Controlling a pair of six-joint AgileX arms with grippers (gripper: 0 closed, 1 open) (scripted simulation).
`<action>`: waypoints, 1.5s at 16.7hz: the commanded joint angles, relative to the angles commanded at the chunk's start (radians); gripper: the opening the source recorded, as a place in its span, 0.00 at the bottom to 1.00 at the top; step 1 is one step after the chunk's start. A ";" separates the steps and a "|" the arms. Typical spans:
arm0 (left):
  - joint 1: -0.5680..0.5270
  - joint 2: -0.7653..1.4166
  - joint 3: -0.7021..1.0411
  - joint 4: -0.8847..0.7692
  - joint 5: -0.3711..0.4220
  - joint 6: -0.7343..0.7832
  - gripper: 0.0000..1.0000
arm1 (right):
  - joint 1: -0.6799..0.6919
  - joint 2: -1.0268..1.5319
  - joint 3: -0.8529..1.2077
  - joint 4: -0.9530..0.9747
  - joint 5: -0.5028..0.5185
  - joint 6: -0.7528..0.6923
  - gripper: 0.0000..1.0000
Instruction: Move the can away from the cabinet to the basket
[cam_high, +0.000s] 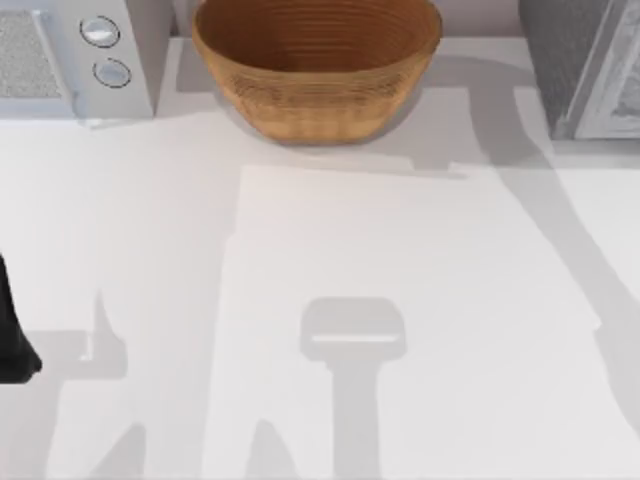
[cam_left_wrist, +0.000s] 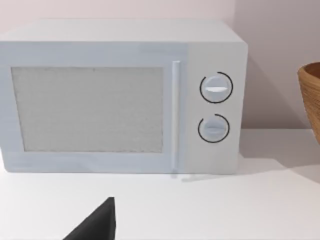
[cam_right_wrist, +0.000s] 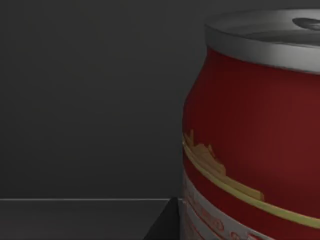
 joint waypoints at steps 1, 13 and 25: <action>0.000 0.000 0.000 0.000 0.000 0.000 1.00 | 0.000 0.000 0.000 0.000 0.000 0.000 0.00; 0.000 0.000 0.000 0.000 0.000 0.000 1.00 | 0.347 -0.308 0.031 -0.344 0.339 -0.001 0.00; 0.000 0.000 0.000 0.000 0.000 0.000 1.00 | 0.291 -0.491 -0.196 -0.283 0.282 -0.001 0.00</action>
